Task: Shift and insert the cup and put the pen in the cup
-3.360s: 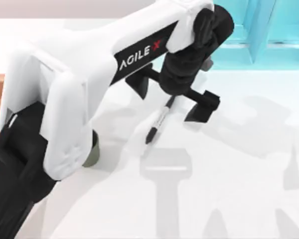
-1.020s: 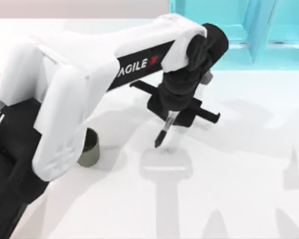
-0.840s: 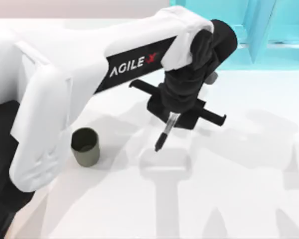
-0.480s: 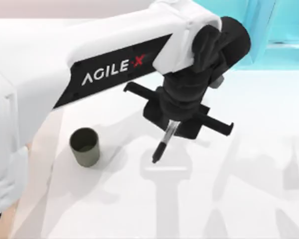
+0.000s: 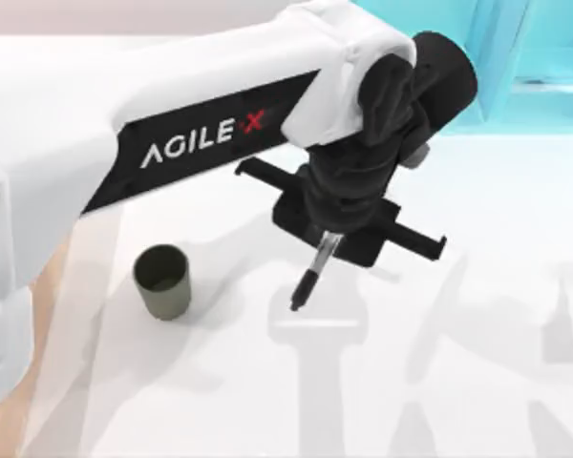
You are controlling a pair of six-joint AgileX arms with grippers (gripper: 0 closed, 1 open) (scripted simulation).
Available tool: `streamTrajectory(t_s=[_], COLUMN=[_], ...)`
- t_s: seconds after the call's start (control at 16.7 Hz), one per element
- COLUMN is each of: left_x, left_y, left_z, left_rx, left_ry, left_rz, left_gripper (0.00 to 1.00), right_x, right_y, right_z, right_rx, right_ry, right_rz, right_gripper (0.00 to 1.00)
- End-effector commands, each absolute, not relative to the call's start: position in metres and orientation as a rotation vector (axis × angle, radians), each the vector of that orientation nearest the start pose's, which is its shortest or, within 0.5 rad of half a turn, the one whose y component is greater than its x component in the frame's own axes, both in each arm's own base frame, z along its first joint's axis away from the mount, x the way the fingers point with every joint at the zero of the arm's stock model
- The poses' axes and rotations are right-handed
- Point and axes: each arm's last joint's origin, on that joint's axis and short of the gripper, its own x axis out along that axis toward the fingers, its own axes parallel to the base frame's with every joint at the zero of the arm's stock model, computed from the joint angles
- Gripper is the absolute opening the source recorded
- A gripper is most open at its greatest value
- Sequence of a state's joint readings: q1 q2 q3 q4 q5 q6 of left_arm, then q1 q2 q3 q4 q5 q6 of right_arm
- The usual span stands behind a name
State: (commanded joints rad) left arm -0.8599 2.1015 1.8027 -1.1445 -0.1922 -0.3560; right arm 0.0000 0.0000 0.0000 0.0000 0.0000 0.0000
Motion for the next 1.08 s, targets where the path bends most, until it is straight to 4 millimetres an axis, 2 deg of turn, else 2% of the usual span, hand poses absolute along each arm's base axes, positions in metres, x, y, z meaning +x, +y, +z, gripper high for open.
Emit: streamTrajectory(t_s=[0.18, 0.42, 0.72, 1.08], left_x=[0.281, 0.273, 0.255, 0.216], left_y=[-0.304, -0.278, -0.23, -0.165], left_z=[0.216, 0.214, 0.206, 0.196], left_rx=[0.408, 0.343, 0.226, 0.086], left_ry=[1.226, 1.043, 0.751, 0.349], left_rz=[-0.328, -0.362, -0.382, -0.372], left_gripper=[0.0, 0.0, 0.0, 0.0], right_x=[0.106, 0.106, 0.106, 0.106], right_y=[-0.001, -0.001, -0.001, -0.001], right_z=[0.16, 0.16, 0.16, 0.16], right_rx=[0.0, 0.0, 0.0, 0.0], right_ry=[0.0, 0.0, 0.0, 0.0], right_rz=[0.0, 0.0, 0.0, 0.0], right_gripper=[1.0, 1.0, 1.0, 1.0])
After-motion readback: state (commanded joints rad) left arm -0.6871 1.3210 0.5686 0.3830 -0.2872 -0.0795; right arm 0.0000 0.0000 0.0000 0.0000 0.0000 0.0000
